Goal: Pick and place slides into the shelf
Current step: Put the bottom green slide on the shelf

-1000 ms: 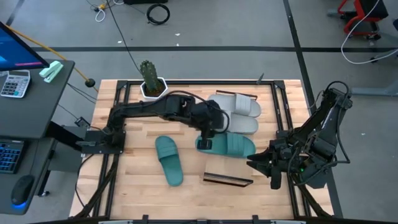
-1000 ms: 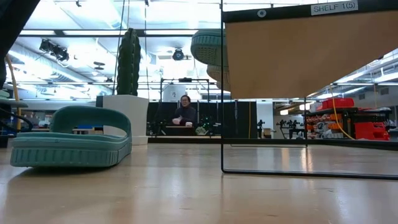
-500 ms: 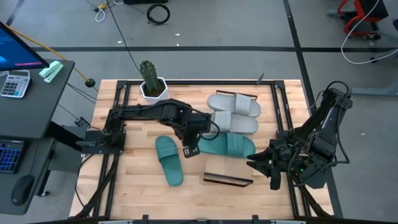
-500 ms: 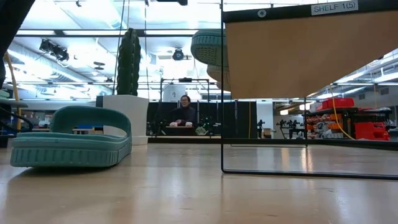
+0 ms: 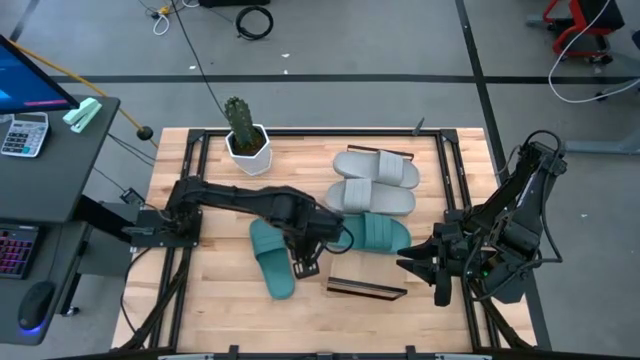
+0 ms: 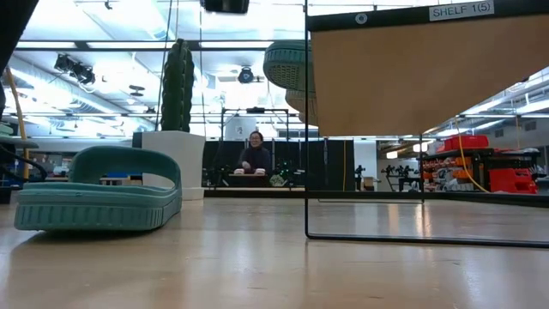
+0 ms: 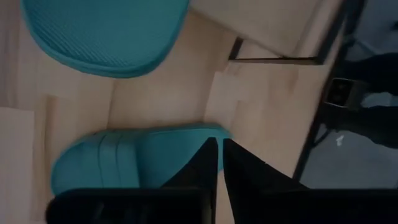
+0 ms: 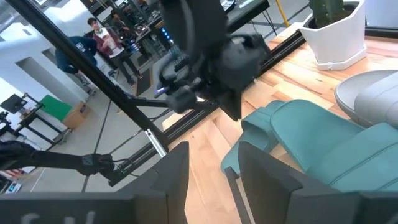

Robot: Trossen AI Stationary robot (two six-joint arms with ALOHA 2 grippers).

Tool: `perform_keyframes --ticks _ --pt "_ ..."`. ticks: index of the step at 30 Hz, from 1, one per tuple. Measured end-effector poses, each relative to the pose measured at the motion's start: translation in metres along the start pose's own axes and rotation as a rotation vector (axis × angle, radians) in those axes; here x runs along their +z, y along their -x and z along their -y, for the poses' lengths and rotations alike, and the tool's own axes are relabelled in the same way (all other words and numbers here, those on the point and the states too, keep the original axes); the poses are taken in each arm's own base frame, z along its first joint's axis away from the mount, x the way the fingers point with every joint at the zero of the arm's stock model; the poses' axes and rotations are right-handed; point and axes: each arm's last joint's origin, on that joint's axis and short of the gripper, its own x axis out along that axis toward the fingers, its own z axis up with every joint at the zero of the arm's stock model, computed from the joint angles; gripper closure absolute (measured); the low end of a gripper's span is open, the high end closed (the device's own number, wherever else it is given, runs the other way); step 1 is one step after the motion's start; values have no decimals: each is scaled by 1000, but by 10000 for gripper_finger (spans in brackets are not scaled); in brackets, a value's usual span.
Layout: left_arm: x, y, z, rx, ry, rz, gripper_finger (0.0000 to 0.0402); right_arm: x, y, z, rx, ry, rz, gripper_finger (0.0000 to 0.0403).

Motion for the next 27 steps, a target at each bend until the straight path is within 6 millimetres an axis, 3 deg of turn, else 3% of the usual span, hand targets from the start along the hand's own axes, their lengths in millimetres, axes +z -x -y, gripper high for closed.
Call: perform_keyframes --ticks 9,18,27 --pt "-1 -49 -18 81 57 -84 396 0 0 0 0 -7 0 257" --pt "14 -51 -26 37 75 21 374 0 0 0 1 -19 0 257" --pt "20 -50 -23 6 29 82 394 0 0 0 0 -18 0 257"
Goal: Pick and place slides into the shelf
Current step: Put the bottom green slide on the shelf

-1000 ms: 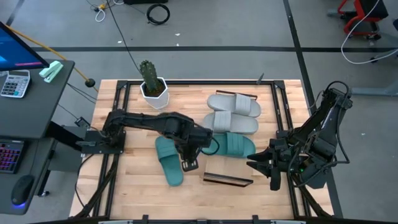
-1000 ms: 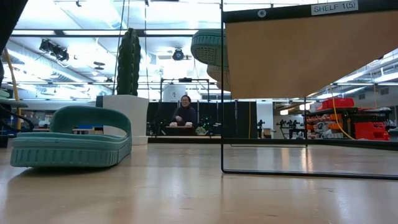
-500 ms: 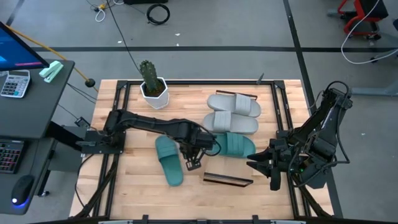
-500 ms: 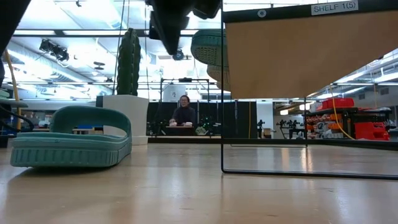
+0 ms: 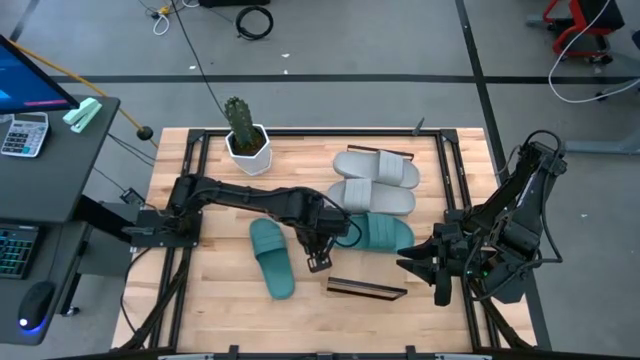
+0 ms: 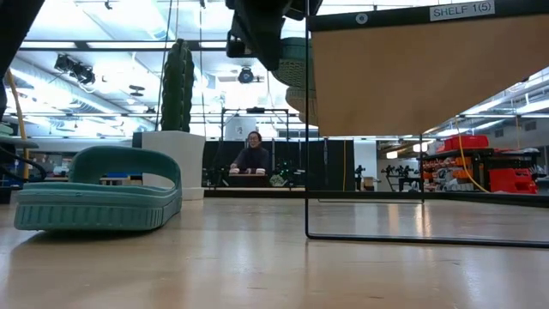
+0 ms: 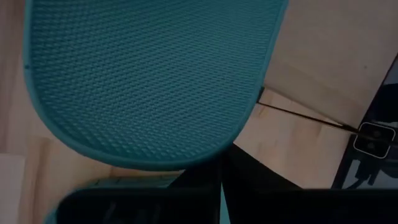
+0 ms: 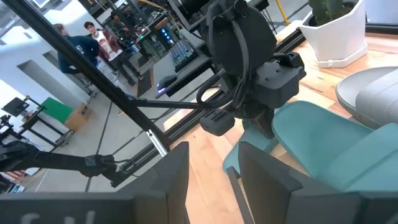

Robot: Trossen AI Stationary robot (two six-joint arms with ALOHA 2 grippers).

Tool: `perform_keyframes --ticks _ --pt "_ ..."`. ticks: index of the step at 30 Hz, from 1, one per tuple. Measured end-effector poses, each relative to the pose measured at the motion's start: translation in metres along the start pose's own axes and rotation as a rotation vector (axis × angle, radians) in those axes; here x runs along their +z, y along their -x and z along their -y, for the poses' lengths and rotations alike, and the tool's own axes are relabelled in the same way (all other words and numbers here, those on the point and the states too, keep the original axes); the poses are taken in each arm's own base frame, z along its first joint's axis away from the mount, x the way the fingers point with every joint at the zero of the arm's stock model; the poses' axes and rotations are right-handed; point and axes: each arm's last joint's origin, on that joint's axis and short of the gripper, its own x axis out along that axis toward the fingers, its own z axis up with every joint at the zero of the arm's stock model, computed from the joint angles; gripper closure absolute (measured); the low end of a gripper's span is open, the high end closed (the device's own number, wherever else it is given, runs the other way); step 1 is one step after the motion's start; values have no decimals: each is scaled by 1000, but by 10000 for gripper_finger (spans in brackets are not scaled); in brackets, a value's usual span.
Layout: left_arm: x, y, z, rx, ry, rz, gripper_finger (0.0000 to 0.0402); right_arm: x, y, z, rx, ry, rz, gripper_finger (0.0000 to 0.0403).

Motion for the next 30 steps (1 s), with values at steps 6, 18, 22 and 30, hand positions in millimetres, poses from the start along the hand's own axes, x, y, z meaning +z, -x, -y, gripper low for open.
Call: perform_keyframes --ticks 6,18,22,30 --pt "1 0 0 -5 -24 15 381 0 0 0 0 0 0 257" --pt "11 2 -8 -18 -45 70 384 0 0 0 0 -4 0 257" --pt "11 2 -8 -28 -46 68 389 0 0 0 0 -6 0 257" --pt "16 2 -5 -55 -54 123 382 0 0 0 0 -7 0 257"
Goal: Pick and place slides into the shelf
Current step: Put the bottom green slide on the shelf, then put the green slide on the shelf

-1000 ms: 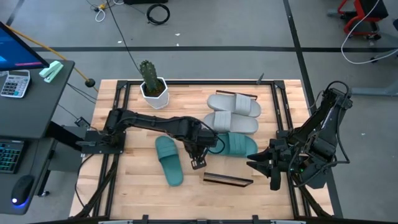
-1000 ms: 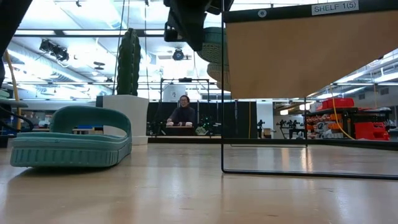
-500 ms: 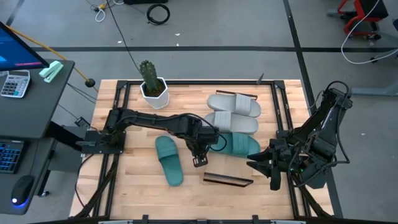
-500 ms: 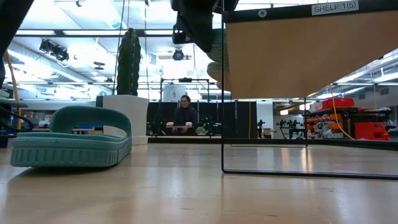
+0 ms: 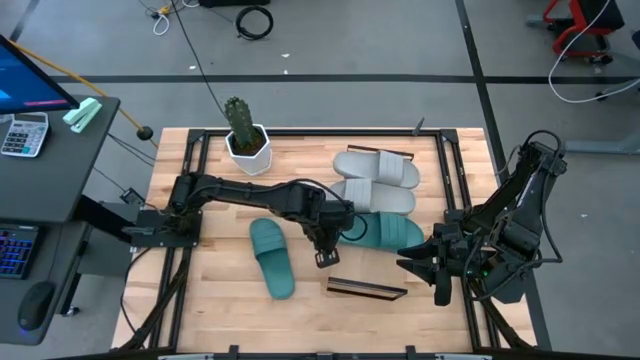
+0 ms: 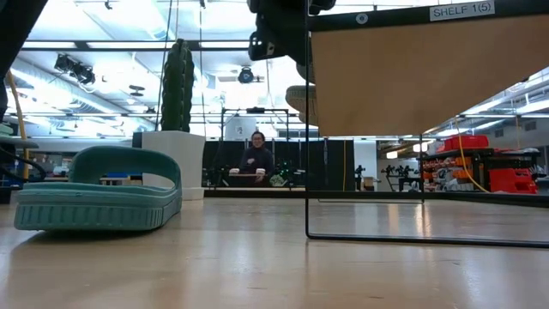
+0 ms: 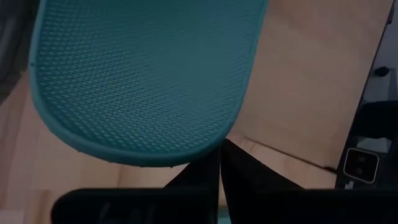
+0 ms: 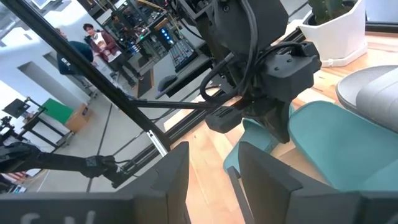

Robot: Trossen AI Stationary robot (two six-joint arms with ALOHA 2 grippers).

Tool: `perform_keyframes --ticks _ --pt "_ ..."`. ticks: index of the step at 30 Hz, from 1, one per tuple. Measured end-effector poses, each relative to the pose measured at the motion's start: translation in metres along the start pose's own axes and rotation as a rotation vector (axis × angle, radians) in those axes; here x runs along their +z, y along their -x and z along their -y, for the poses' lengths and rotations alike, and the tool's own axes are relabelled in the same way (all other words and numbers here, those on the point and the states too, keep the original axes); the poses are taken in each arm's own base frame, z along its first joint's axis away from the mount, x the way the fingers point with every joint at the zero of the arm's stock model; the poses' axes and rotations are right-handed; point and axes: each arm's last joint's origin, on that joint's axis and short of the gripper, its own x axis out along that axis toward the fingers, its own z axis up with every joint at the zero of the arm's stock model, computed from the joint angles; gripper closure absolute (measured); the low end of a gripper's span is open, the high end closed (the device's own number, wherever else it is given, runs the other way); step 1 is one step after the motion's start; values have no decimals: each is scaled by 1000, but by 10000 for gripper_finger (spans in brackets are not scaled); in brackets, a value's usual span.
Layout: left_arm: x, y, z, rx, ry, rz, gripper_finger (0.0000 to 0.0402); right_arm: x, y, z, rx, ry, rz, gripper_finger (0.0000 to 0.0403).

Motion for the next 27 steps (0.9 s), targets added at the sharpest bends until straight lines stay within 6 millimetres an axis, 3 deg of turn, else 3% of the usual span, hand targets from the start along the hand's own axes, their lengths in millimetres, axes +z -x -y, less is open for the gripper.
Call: perform_keyframes --ticks 12,27 --pt "1 0 0 -2 -1 8 388 0 0 0 0 -17 0 257" --pt "-12 4 -4 45 -2 -109 305 0 0 0 4 -18 -8 257"
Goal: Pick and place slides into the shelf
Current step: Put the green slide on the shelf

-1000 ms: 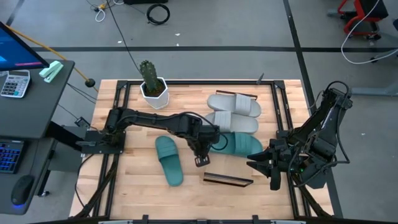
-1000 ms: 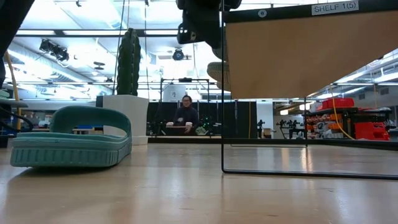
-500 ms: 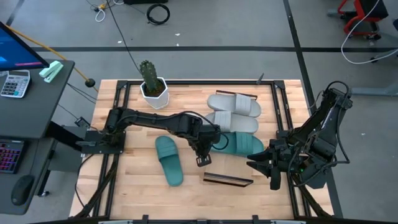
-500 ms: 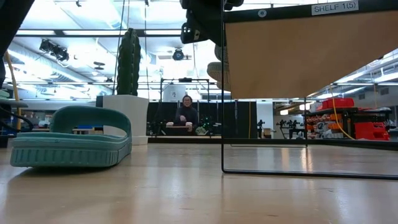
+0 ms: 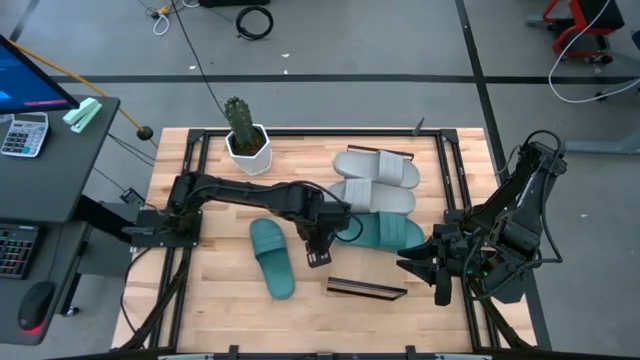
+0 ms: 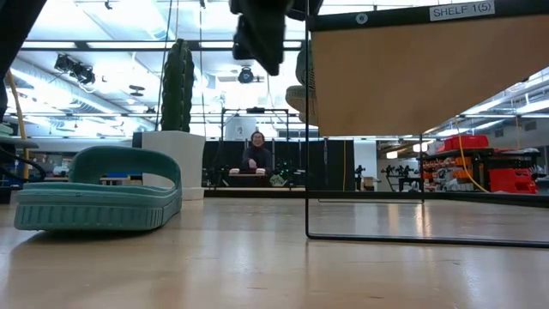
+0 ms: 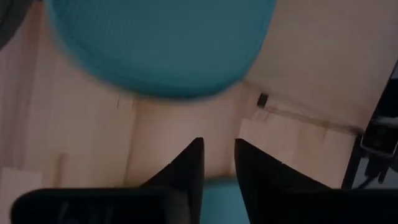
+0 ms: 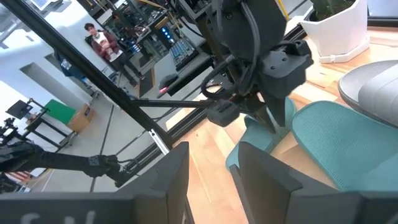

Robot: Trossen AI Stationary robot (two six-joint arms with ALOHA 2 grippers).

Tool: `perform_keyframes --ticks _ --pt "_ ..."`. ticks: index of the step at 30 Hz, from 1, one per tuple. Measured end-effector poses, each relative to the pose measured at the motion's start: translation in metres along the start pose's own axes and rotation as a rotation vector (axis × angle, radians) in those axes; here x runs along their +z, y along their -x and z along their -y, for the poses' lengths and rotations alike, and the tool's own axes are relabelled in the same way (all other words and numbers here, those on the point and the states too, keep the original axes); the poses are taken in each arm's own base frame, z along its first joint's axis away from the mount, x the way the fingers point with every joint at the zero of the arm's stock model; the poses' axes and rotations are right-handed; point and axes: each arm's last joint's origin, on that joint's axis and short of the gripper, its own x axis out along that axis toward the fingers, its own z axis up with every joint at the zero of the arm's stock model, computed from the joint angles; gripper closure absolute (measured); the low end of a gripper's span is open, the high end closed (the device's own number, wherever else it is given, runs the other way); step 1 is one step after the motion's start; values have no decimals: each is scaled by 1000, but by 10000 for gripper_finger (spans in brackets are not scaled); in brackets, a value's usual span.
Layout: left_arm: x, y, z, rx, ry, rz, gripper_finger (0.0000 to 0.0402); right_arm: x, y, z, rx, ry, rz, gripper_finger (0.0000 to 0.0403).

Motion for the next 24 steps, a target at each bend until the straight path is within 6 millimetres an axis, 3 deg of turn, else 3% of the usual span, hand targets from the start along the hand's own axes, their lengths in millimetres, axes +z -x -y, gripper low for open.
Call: perform_keyframes --ticks 6,13,18,24 --pt "-11 15 -4 68 16 -45 287 0 0 0 -2 4 -1 257" --pt "-30 38 1 116 51 -92 296 -1 0 2 -10 13 -4 257" --pt "-51 52 14 181 59 -138 298 -1 0 3 -18 26 -8 257" --pt "-74 71 38 232 145 -65 303 -2 0 4 -26 43 -8 257"
